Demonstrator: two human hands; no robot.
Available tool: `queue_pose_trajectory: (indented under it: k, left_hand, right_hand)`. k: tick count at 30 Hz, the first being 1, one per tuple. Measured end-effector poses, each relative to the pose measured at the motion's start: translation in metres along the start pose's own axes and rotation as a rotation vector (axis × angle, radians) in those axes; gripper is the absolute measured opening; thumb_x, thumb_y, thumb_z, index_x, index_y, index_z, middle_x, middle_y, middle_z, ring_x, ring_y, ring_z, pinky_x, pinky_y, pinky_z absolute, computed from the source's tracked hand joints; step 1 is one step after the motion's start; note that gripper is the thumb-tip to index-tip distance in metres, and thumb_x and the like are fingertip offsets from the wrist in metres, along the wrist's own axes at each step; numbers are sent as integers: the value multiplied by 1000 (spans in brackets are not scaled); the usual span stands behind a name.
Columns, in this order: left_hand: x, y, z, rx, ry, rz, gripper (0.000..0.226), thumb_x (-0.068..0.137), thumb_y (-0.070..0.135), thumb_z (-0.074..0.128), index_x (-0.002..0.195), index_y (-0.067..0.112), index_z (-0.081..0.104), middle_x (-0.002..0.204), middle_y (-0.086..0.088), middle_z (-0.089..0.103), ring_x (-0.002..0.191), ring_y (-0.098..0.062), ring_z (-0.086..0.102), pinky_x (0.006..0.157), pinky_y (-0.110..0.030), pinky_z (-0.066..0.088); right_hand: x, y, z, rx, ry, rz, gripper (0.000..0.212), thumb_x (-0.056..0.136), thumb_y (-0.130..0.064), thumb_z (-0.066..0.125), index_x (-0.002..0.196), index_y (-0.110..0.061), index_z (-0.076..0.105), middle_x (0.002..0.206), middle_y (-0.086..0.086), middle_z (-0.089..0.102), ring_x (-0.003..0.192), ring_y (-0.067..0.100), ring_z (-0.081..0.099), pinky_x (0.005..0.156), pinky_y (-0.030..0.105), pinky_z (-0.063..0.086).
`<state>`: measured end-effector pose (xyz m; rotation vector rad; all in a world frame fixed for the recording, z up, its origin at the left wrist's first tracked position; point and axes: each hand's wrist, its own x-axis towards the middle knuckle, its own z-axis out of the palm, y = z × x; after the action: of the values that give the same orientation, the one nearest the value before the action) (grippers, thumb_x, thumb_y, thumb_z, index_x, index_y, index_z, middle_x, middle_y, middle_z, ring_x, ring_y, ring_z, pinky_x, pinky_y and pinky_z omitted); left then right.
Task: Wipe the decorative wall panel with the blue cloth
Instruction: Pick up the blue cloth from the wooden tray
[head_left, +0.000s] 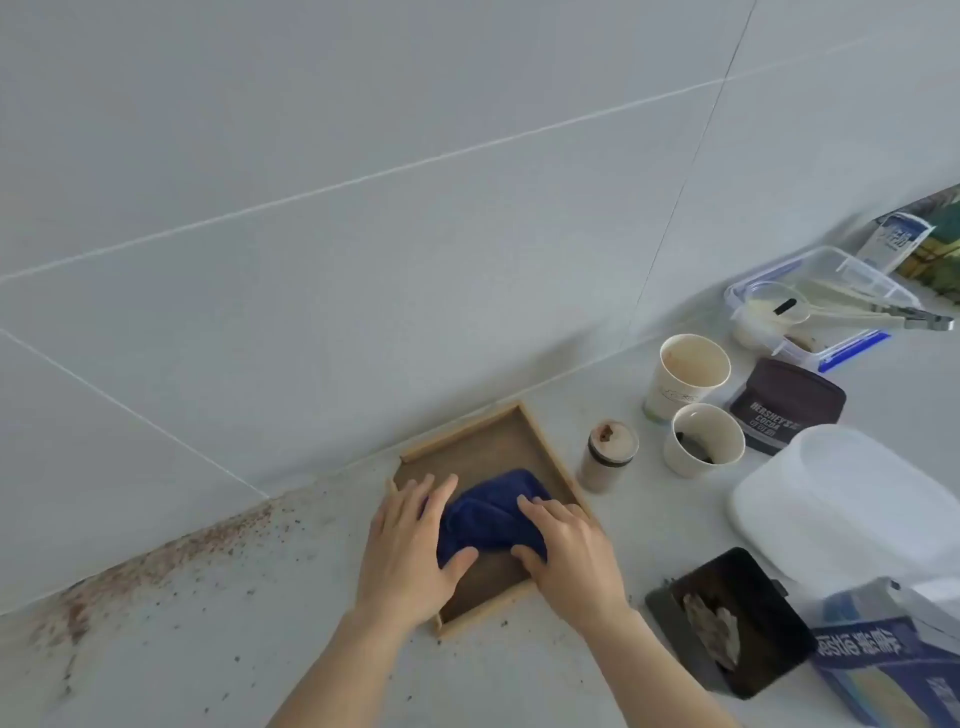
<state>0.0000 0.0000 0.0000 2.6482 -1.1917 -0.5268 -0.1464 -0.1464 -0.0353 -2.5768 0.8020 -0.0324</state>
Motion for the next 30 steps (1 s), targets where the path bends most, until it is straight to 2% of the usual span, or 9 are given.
queue_pose_trajectory:
  k: [2, 4, 7, 9, 11, 13, 19, 24, 30]
  left_hand:
    - [5, 2, 9, -38, -41, -11, 85, 92, 57, 63, 160, 36, 16, 165, 8, 35, 154, -19, 27, 125, -37, 23]
    - [8, 5, 16, -71, -71, -41, 80, 92, 53, 65, 158, 34, 24, 155, 8, 49, 145, -19, 42, 120, -35, 33]
    - [12, 12, 22, -70, -55, -78, 63, 94, 46, 65, 150, 33, 38, 142, 8, 60, 130, -18, 54, 110, -33, 43]
    - [14, 17, 23, -59, -10, -94, 45, 96, 43, 64, 137, 35, 49, 130, 7, 65, 118, -17, 57, 100, -31, 47]
    - [11, 21, 22, -43, 21, -103, 29, 99, 40, 61, 126, 33, 55, 120, 7, 67, 110, -17, 57, 93, -29, 46]
    - [7, 23, 18, -28, 41, -99, 22, 101, 38, 58, 121, 31, 58, 115, 8, 67, 109, -18, 55, 91, -28, 43]
    - [3, 11, -20, 63, 107, -31, 16, 100, 41, 57, 113, 34, 62, 108, 14, 70, 106, -16, 55, 92, -30, 39]
    - [-9, -4, -76, 115, 205, 18, 11, 99, 42, 58, 103, 35, 66, 98, 15, 71, 102, -16, 54, 89, -31, 38]
    - [-43, -30, -133, 154, 308, -8, 10, 98, 34, 57, 96, 31, 66, 93, 13, 72, 99, -18, 53, 89, -33, 38]
  right_hand:
    - [1, 3, 3, 34, 22, 19, 51, 90, -32, 76, 138, -23, 61, 120, -4, 74, 103, 22, 66, 83, 35, 56]
    - [-1, 3, 6, 17, 31, 40, 42, 88, -27, 79, 128, -22, 68, 109, -3, 76, 95, 21, 68, 78, 34, 57]
    - [-1, 5, 9, 58, 55, 44, 26, 92, -21, 74, 118, -22, 72, 106, -4, 76, 94, 20, 68, 77, 33, 55]
    - [-2, 7, 9, 76, 84, 53, 20, 93, -16, 70, 113, -20, 74, 104, -3, 76, 93, 20, 67, 76, 33, 55]
    - [-3, 9, 11, 94, 105, 62, 19, 90, -11, 72, 107, -20, 75, 99, -3, 76, 90, 21, 68, 71, 34, 57]
    - [-4, 11, 10, 88, 153, 52, 20, 88, -10, 73, 104, -21, 74, 97, -3, 75, 87, 21, 68, 67, 34, 57]
    - [1, 1, -19, 22, 260, 11, 18, 87, -12, 76, 100, -23, 72, 91, -6, 72, 82, 21, 65, 62, 32, 53]
    - [5, -31, -52, -29, 321, -104, 18, 87, -15, 78, 101, -24, 72, 93, -7, 73, 84, 19, 65, 69, 32, 54]
    - [3, -85, -89, -70, 409, -257, 16, 83, -12, 78, 93, -24, 73, 86, -8, 73, 79, 21, 66, 66, 30, 48]
